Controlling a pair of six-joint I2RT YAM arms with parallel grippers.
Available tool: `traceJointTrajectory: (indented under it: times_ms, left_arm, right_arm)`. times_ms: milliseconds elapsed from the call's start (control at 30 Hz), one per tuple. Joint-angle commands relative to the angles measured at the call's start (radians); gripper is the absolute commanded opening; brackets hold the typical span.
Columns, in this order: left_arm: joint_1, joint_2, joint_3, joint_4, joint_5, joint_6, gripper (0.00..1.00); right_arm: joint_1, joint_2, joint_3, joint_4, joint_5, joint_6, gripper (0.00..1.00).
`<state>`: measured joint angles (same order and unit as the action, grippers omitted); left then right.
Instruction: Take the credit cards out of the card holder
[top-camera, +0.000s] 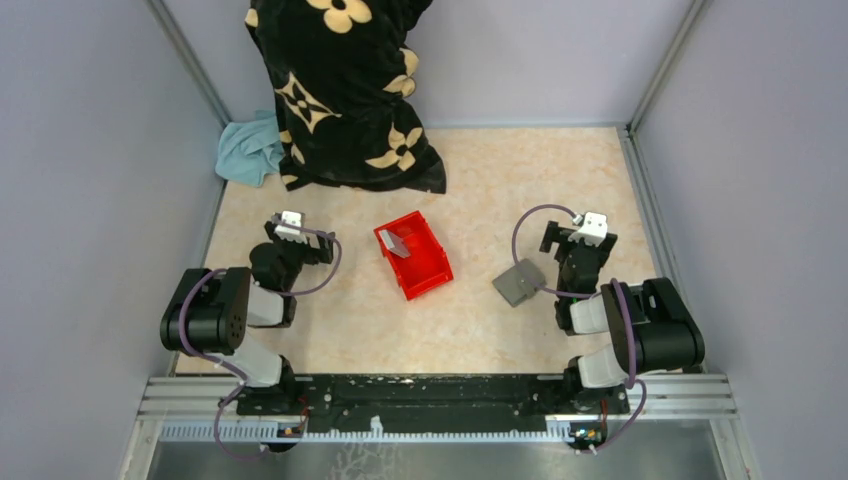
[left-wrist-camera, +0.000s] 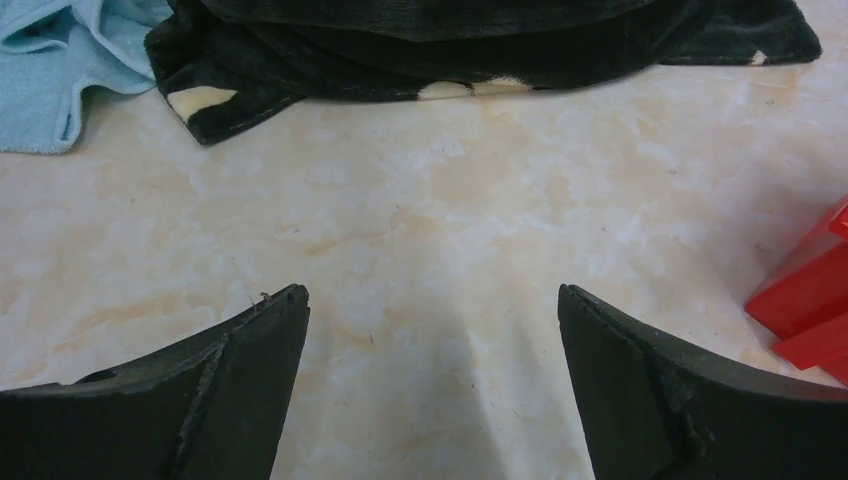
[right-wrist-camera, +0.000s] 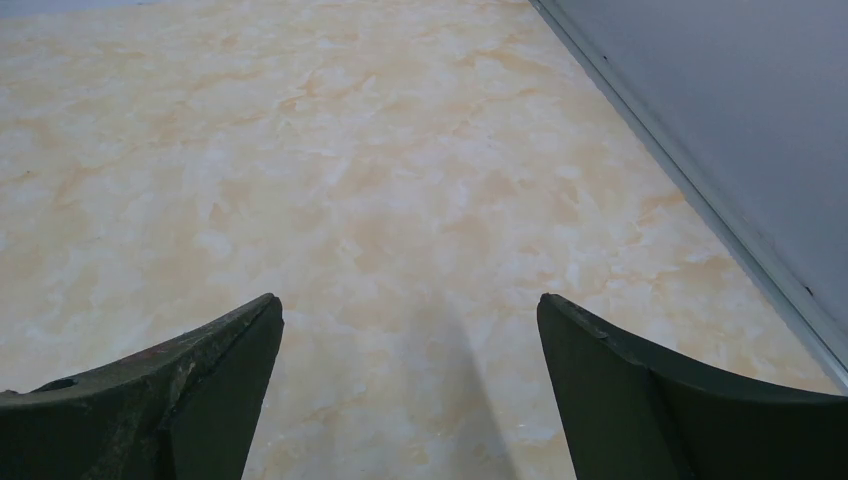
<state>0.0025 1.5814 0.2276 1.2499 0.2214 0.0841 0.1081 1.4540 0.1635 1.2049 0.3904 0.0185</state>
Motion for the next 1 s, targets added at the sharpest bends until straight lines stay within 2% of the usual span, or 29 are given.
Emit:
traceJointTrajectory:
  times_ms: [0, 267, 400, 500, 600, 633, 733, 833, 867, 900, 933, 967]
  left_arm:
    - [0.003, 0.008, 0.009, 0.037, 0.014, 0.012, 0.99]
    - [0.002, 0.008, 0.008, 0.037, 0.016, 0.013, 0.99]
    - [0.002, 0.001, 0.004, 0.042, -0.002, 0.003, 0.99]
    - [0.003, -0.125, -0.002, -0.055, -0.096, -0.028, 0.99]
    - [0.003, -0.296, -0.003, -0.169, -0.093, -0.052, 0.99]
    - [0.003, -0.347, -0.004, -0.205, -0.097, -0.095, 0.99]
    - [-0.023, -0.464, -0.002, -0.252, -0.096, -0.210, 0.99]
    - [-0.133, -0.483, 0.060, -0.349, -0.112, -0.217, 0.99]
    - [-0.189, -0.483, 0.094, -0.406, -0.124, -0.205, 0.99]
    - [-0.246, -0.477, 0.127, -0.473, -0.128, -0.179, 0.99]
    - [-0.300, -0.473, 0.175, -0.521, -0.119, -0.158, 0.99]
    - [-0.348, -0.471, 0.211, -0.567, -0.101, -0.161, 0.99]
  right_arm:
    - [-0.006, 0.000, 0.004, 0.062, -0.010, -0.003, 0.99]
    - [-0.005, -0.004, -0.005, 0.078, 0.012, 0.001, 0.99]
    - [0.019, -0.105, -0.003, -0.001, 0.036, -0.021, 0.99]
    - [0.048, -0.264, 0.100, -0.353, 0.018, 0.011, 0.99]
    - [0.047, -0.379, 0.237, -0.698, 0.092, 0.245, 0.99]
    - [0.048, -0.404, 0.278, -0.785, 0.076, 0.273, 0.99]
    - [0.048, -0.420, 0.394, -0.977, 0.024, 0.309, 0.99]
    - [0.051, -0.375, 0.493, -1.123, -0.042, 0.304, 0.99]
    - [0.053, -0.364, 0.519, -1.147, -0.078, 0.300, 0.94]
    - [0.055, -0.354, 0.528, -1.163, -0.125, 0.295, 0.81]
    - [0.060, -0.346, 0.544, -1.182, -0.152, 0.295, 0.63]
    - [0.069, -0.342, 0.554, -1.204, -0.158, 0.306, 0.50]
